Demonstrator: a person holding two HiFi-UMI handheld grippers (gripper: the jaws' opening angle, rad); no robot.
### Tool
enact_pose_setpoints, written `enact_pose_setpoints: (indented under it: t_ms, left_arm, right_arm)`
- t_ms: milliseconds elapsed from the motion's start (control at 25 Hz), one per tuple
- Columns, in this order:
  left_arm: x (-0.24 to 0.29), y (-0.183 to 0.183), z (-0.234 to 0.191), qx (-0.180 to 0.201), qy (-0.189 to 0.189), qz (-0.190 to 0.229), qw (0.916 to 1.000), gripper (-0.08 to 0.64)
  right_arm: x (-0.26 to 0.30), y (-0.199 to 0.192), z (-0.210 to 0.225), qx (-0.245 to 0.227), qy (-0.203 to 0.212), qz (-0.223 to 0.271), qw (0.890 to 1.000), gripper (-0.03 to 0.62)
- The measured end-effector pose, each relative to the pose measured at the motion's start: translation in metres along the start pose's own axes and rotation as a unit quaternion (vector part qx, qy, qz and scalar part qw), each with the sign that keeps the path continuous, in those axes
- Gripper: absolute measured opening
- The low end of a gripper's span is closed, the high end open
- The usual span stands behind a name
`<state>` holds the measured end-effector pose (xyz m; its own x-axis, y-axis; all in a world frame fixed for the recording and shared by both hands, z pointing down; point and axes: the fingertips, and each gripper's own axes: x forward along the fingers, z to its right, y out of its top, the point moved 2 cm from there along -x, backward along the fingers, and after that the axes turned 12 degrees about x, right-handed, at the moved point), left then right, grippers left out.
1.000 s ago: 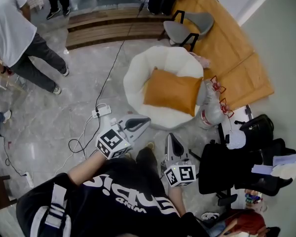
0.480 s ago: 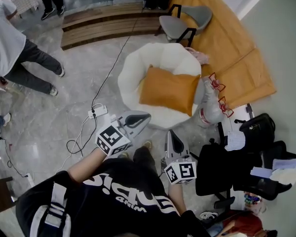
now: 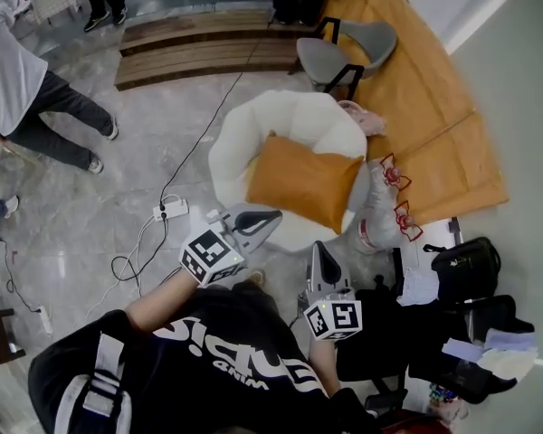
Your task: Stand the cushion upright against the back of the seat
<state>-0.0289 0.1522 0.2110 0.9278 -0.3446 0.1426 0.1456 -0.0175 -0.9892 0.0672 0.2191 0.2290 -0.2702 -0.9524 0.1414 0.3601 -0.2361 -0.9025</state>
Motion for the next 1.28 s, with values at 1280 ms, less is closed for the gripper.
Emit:
enact_pose_setpoints:
  t_ms: [1280]
  left_arm:
    - [0.076,-0.025,-0.173,-0.018,-0.015,-0.019,0.9995,0.008]
  right_arm:
    - [0.192,0.015,0.038,0.015,0.004,-0.039,0.999,0.020]
